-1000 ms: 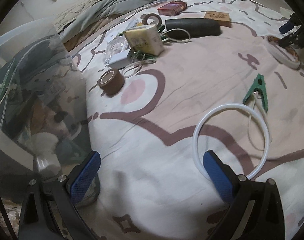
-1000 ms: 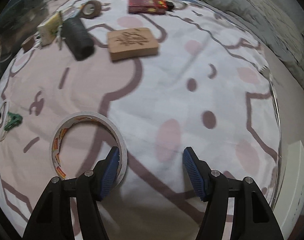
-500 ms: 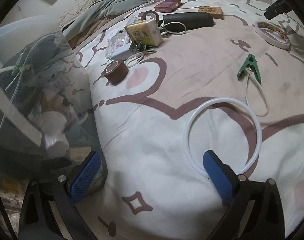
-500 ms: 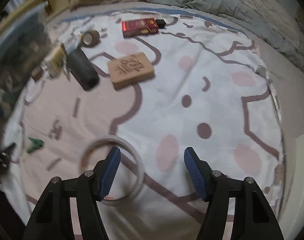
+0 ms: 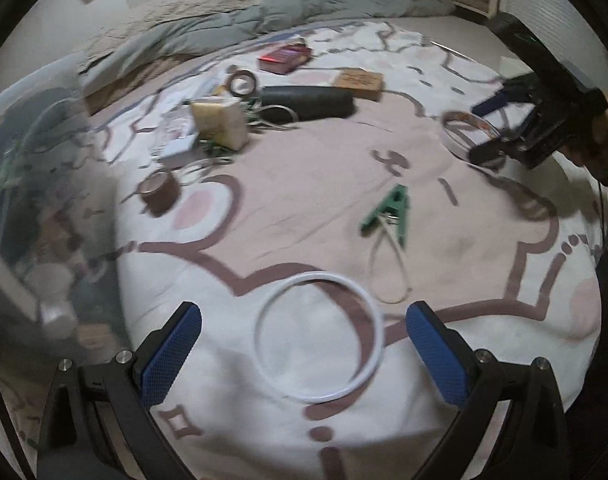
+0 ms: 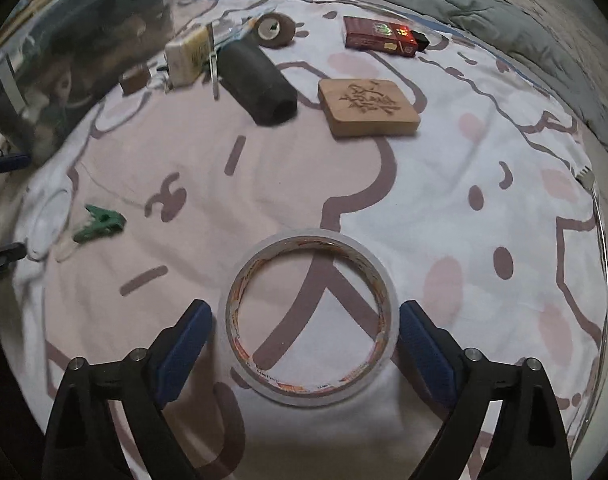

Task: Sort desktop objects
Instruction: 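Close the left gripper on the white cable ring and lift it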

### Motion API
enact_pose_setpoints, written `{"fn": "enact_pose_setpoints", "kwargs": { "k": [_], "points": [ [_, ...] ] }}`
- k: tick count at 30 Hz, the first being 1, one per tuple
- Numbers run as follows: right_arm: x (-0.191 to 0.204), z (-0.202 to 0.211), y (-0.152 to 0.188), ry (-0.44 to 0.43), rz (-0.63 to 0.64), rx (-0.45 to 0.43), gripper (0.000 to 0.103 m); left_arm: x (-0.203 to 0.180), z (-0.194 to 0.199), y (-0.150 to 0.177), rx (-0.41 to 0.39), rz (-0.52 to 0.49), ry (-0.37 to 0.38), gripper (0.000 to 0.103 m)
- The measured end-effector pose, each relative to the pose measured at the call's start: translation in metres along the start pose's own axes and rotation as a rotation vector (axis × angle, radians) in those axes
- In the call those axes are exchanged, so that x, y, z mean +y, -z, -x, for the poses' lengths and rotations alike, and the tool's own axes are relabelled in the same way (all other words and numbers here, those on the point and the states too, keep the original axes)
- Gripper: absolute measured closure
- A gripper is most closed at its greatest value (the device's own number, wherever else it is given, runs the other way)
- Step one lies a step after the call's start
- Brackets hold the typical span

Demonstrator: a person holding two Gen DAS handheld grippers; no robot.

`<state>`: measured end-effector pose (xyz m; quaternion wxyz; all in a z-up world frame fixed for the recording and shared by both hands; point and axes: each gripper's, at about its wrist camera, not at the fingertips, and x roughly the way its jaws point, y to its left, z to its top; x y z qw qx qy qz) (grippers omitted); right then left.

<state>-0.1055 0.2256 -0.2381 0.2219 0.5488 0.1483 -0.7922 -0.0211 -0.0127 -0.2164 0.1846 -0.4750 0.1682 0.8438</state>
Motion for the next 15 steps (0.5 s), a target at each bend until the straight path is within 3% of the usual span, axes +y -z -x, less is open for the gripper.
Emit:
{"fn": "enact_pose_setpoints", "kwargs": {
  "k": [5,8,15],
  "points": [
    [-0.001,-0.013,0.004,0.028,0.005,0.034,0.007,-0.008,-0.013,0.001,0.044,-0.026,0.015,0.000],
    [-0.006,-0.016,0.005,0.032,-0.009,0.034,0.000,-0.003,-0.018,0.004,0.064,-0.008,0.005,0.000],
    [-0.017,-0.021,0.010,-0.018,-0.036,0.028,0.000,0.010,-0.030,0.010,0.105,0.041,0.004,0.000]
  ]
}}
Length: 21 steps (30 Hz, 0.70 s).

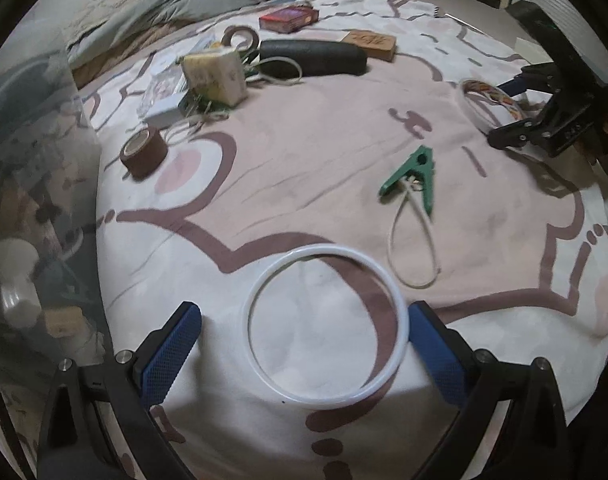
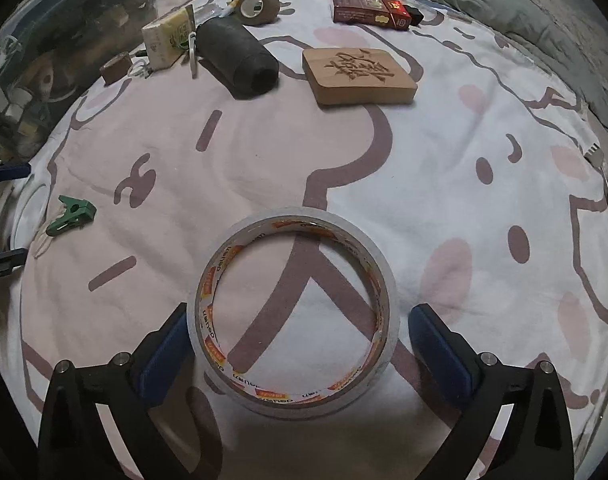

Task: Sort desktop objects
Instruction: 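Close the left gripper on the white cable ring and lift it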

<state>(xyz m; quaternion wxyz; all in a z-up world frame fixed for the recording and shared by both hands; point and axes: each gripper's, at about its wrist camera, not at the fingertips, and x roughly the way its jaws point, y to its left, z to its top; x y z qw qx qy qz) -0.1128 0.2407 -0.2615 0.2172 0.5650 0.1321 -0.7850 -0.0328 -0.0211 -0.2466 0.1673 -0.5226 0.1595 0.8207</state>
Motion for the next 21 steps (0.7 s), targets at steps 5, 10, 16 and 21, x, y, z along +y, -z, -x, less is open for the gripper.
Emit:
{"fn": "enact_pose_setpoints", "kwargs": {
  "k": [5,10,16,21],
  "points": [
    [-0.003,-0.002,0.003,-0.009,0.011,-0.017,0.000,0.000,-0.005,0.003,0.004,-0.003,0.009,0.000],
    [0.000,-0.001,0.008,0.019,0.025,-0.048,0.000,0.004,-0.012,0.004,0.023,0.026,0.039,0.000],
    [0.000,-0.002,0.008,0.036,0.022,-0.040,0.000,0.008,-0.016,0.006,0.034,0.068,0.063,0.000],
    [-0.006,0.001,0.004,0.013,-0.003,-0.020,0.000,0.007,-0.013,0.003,0.041,0.060,0.054,0.000]
  ]
}}
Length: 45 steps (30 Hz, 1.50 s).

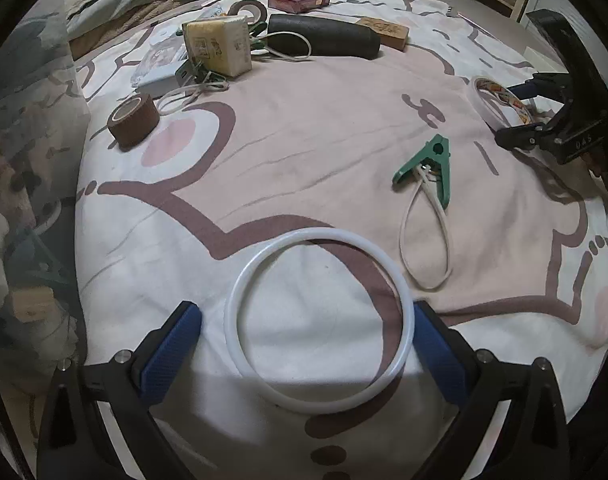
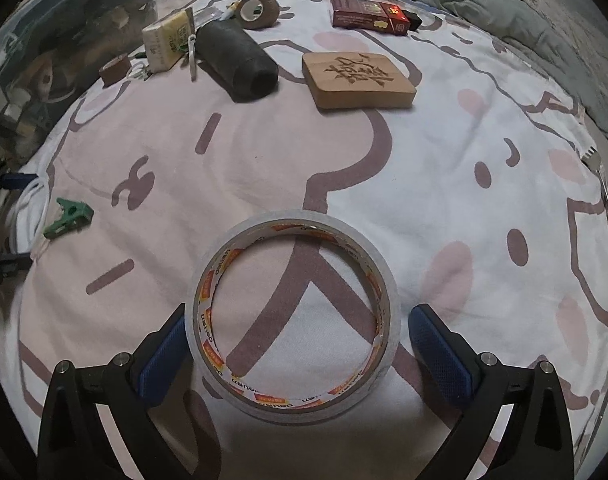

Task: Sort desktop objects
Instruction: 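Close the left gripper on the white cable ring and lift it, then carry the cable ring and tape roll into the clear bin with both grippers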

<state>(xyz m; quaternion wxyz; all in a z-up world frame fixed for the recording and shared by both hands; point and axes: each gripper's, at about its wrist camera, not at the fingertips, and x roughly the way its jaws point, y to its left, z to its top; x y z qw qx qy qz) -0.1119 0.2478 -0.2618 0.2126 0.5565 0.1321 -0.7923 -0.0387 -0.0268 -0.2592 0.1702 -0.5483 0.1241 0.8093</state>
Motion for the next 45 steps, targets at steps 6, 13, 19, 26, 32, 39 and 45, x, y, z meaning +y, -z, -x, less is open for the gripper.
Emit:
{"fn": "enact_pose_setpoints", "kwargs": {
  "k": [6,13,19,26,32,39,45],
  "points": [
    [0.005,0.009,0.001,0.003,0.034,-0.024,0.013,-0.003,0.006,0.001,-0.020,-0.006,0.002,0.005],
    [0.018,0.022,-0.004,0.002,-0.015,-0.060,0.013,-0.009,0.012,-0.005,-0.028,-0.010,0.044,0.018],
    [0.009,0.029,-0.025,0.016,-0.061,-0.101,0.013,-0.012,0.024,-0.008,-0.066,-0.018,0.023,0.018],
    [0.017,0.055,-0.032,0.014,-0.050,-0.157,0.013,-0.011,0.046,-0.028,-0.140,-0.002,-0.002,0.018],
    [0.034,0.081,-0.043,-0.016,-0.025,-0.224,0.013,-0.009,0.077,-0.050,-0.234,0.034,-0.015,0.018],
    [0.045,0.107,-0.060,-0.034,-0.013,-0.287,0.013,-0.003,0.109,-0.073,-0.326,0.091,-0.029,0.018],
    [0.051,0.129,-0.081,-0.029,-0.016,-0.346,0.013,0.010,0.137,-0.089,-0.396,0.151,-0.048,0.018]
  ]
}}
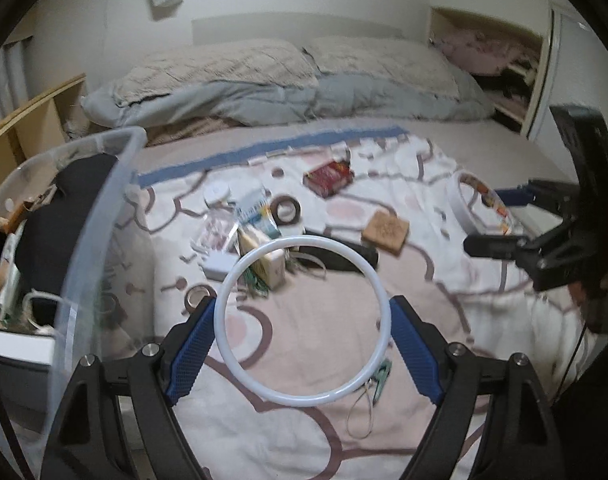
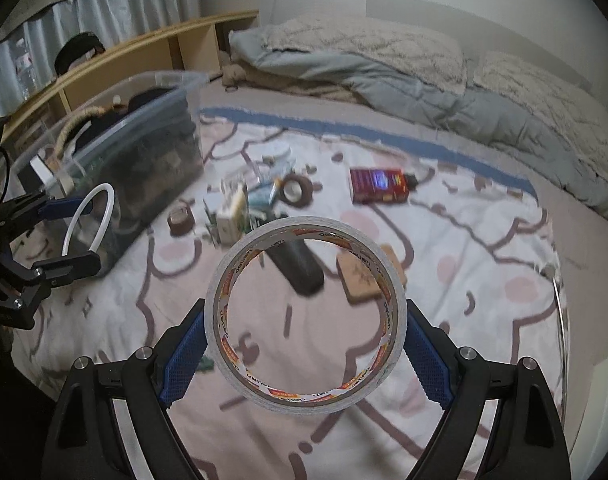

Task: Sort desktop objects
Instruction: 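Carry the cable ring and tape roll into the clear bin with both grippers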

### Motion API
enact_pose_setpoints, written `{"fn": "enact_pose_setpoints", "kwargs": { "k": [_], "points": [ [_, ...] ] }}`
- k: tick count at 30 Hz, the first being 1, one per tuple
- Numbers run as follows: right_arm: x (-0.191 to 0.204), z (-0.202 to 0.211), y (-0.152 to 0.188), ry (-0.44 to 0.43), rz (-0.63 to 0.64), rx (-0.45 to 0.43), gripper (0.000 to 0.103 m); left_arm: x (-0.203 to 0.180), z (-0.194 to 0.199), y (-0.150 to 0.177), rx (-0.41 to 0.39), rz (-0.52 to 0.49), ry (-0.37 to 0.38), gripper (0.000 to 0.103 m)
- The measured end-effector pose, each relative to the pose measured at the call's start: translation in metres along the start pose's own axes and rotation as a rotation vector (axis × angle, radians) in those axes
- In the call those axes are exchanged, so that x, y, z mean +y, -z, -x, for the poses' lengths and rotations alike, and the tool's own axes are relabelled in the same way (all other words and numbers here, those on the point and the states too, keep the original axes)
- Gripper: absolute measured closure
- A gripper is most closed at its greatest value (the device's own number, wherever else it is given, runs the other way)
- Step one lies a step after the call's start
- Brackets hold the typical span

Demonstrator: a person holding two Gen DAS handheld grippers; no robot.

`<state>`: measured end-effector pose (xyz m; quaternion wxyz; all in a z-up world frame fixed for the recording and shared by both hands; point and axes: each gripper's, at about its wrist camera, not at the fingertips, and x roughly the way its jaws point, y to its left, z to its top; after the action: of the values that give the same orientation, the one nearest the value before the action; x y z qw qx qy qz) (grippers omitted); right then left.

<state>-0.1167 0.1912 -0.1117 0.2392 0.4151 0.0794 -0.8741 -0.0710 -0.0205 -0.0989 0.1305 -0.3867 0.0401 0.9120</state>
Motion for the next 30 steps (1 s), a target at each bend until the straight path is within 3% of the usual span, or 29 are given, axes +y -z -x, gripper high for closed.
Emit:
{"fn": "enact_pose_setpoints", "kwargs": {
  "k": [19,30],
  "points": [
    [0.033,0.024,-0.107,0.055,-0.014,-0.171,0.013,0.050,0.073,-0.056,-0.202,0.138,-0.160,0.018],
    [0.084,0.022,-0.151,-0.072,-0.001,-0.238,0.013,0.122,0.099,-0.057,-0.199,0.301,-0.272,0.018]
  ]
}}
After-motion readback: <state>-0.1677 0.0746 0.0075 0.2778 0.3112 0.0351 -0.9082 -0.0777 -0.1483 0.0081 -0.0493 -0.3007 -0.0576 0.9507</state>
